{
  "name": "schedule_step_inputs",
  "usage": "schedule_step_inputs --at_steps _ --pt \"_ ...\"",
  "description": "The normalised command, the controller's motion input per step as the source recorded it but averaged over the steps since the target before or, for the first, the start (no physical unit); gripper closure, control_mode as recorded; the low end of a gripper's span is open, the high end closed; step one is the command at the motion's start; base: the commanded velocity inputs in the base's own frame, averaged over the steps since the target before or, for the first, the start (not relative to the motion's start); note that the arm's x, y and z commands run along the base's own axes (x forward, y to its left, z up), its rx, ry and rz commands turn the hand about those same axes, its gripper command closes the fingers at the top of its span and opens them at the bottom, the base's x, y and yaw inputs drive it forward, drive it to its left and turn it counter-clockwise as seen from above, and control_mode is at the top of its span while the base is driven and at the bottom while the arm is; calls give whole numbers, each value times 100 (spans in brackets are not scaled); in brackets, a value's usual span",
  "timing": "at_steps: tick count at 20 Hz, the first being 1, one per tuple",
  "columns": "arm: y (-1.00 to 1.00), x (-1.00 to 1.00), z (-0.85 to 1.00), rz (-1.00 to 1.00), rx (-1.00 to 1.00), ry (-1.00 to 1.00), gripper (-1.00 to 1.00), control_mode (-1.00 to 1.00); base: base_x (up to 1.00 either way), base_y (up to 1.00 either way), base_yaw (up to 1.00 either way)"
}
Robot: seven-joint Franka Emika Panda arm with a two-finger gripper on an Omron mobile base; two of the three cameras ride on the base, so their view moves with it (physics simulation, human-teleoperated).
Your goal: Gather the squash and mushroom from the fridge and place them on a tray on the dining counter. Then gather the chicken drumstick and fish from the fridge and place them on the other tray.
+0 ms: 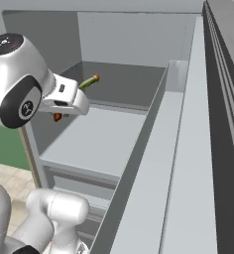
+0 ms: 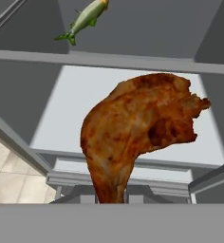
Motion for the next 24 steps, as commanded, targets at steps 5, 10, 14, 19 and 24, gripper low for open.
schedule_step_inputs --at_steps 5,10,14,19,24 --pt "0 0 0 0 0 0 100 100 -2 0 0" --pt "0 0 0 0 0 0 100 100 -56 43 -3" --pt "0 0 0 0 0 0 100 100 -64 79 -13" --pt "0 0 0 0 0 0 100 100 -41 97 -20" --pt "0 0 0 0 0 0 100 100 -37 100 -24"
